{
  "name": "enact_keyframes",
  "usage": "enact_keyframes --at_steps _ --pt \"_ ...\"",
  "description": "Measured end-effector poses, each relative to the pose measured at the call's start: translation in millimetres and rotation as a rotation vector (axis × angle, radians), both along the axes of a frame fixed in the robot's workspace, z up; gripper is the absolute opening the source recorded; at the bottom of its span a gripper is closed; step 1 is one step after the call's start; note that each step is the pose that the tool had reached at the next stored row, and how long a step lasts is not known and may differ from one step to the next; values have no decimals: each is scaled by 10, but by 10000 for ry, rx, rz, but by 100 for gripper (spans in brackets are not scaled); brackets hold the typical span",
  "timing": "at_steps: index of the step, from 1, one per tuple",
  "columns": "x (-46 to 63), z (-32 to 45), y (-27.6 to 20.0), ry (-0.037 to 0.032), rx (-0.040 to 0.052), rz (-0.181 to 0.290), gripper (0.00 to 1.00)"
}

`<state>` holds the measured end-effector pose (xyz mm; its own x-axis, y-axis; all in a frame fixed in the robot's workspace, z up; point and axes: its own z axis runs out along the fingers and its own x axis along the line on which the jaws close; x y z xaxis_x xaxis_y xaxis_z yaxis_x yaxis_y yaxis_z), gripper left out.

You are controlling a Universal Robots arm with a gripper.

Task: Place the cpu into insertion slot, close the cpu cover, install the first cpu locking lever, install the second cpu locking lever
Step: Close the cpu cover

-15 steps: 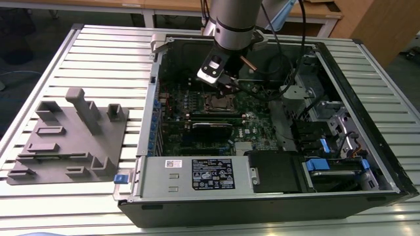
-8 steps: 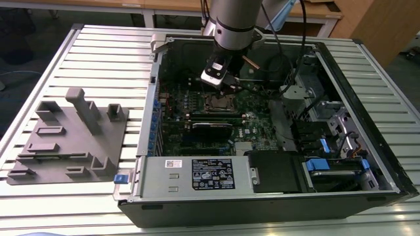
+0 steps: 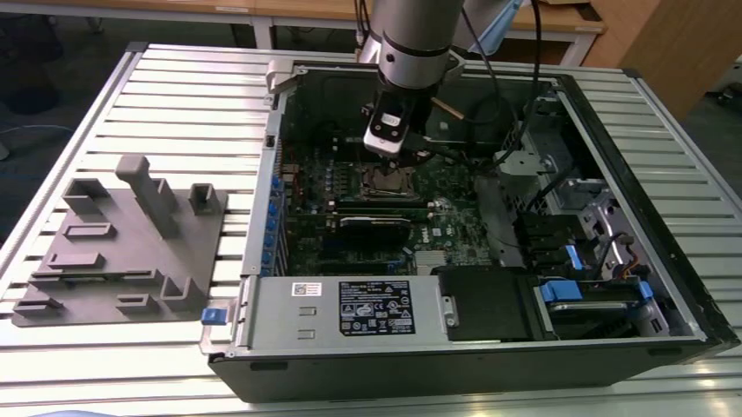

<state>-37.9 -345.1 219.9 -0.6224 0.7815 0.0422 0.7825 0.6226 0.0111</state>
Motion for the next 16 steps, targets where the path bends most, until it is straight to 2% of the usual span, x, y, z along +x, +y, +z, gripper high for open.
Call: enact_keyframes --at_steps 4,16 --pt "0 0 0 0 0 141 11" --pt "0 0 0 1 0 188 11"
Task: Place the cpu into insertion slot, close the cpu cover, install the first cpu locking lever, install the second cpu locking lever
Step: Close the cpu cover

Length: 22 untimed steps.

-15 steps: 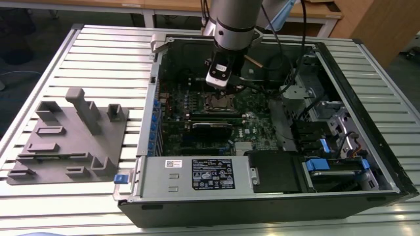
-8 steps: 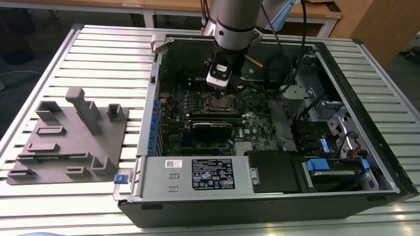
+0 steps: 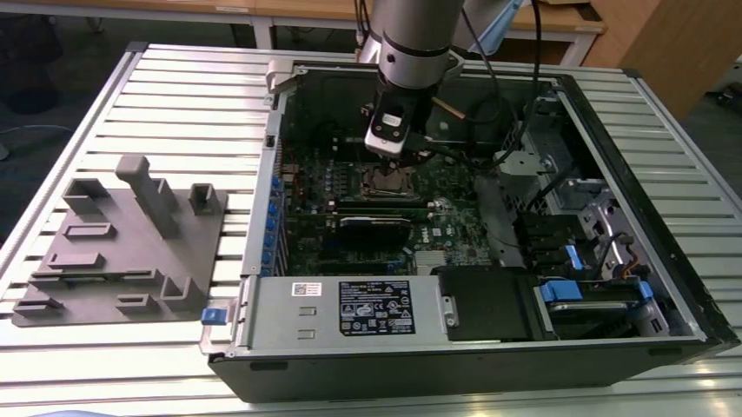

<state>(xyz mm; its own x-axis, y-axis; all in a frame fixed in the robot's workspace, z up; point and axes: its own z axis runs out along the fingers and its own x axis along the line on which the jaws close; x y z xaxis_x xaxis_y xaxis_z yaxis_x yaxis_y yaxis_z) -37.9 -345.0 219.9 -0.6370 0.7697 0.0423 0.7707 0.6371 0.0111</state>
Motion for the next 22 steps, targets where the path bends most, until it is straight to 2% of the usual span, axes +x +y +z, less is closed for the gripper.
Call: enact_keyframes --at_steps 3,7,17,22 --pt "0 -3 0 -1 2 187 11" --pt "0 -8 0 0 7 682 11" --pt "0 -9 0 0 8 797 11" --pt "0 -9 0 0 8 1444 11"
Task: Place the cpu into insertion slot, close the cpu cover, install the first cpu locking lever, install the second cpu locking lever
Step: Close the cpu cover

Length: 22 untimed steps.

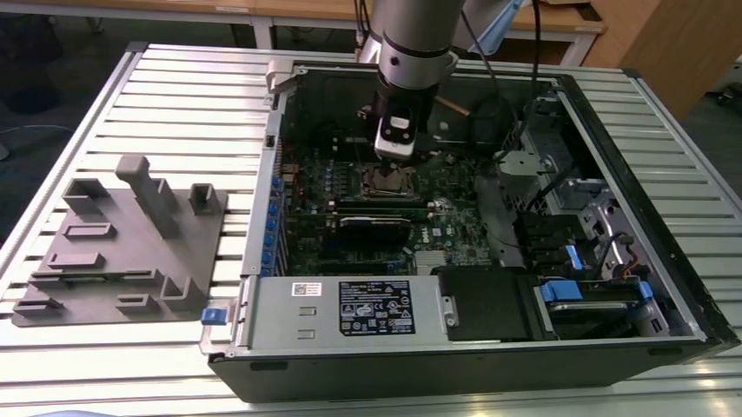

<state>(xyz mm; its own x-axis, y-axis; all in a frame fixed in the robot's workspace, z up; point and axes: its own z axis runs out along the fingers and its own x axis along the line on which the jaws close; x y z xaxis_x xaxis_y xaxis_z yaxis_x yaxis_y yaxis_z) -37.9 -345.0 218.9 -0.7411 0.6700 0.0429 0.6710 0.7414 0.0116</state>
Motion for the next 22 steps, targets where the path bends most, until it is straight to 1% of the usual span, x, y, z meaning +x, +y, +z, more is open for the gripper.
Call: enact_keyframes --at_steps 17,22 --pt "0 -9 0 0 -1 2923 11" --pt "0 -10 0 0 0 2957 11"
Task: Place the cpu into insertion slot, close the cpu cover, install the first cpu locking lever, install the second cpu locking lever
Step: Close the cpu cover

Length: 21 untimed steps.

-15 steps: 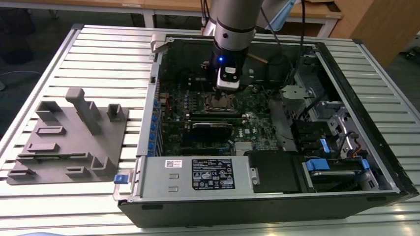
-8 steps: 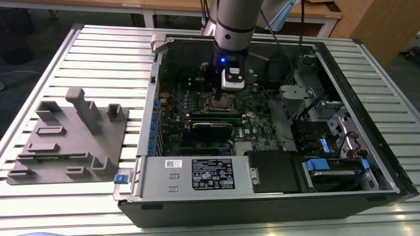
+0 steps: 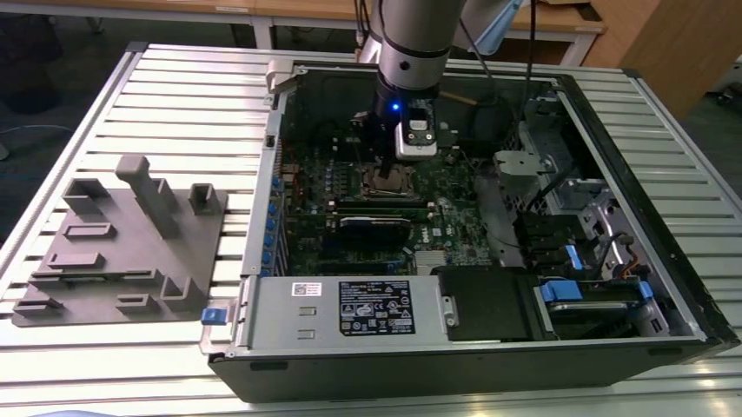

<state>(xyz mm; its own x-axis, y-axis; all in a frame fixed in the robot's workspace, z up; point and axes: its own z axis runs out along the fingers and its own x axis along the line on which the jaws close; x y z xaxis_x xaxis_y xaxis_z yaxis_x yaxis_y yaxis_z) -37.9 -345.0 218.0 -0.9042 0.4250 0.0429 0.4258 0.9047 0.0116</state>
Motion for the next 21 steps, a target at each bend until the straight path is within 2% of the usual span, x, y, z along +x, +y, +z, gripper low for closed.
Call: enact_keyframes --at_steps 4,8,21 --pt "0 0 0 0 0 96 11" --pt "0 -2 0 0 1 448 11" --pt "-1 -2 0 1 -1 469 11"
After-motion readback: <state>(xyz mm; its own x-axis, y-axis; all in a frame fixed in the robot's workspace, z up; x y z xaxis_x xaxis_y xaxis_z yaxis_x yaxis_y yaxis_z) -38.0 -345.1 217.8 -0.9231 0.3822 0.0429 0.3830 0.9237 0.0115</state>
